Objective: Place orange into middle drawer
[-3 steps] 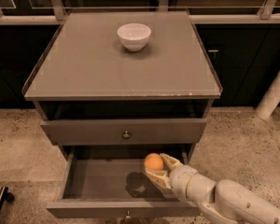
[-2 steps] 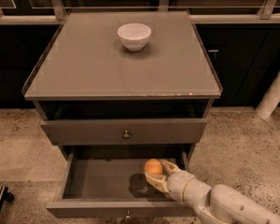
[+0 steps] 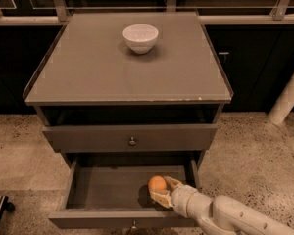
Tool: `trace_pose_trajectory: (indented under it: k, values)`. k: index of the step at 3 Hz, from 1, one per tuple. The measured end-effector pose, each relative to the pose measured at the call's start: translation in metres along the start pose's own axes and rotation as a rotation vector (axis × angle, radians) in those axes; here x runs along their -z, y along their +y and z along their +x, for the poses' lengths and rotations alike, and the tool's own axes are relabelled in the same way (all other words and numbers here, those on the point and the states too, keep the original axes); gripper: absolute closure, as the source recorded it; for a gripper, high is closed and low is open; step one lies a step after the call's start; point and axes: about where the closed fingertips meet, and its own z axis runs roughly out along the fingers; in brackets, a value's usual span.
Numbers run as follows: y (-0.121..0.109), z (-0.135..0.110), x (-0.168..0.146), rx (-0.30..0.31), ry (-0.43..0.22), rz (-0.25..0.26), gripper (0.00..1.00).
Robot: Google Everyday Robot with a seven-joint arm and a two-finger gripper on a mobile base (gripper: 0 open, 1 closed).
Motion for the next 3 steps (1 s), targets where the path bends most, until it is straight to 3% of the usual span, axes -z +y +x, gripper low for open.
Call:
trace_pose_trajectory:
  k: [2,3]
  values:
    - [0.002,0.039,-0.026,-0.058,0.063,-0.055,1.0]
    - [0.002,0.04,-0.026,-0.058,0.065,-0.055,0.82]
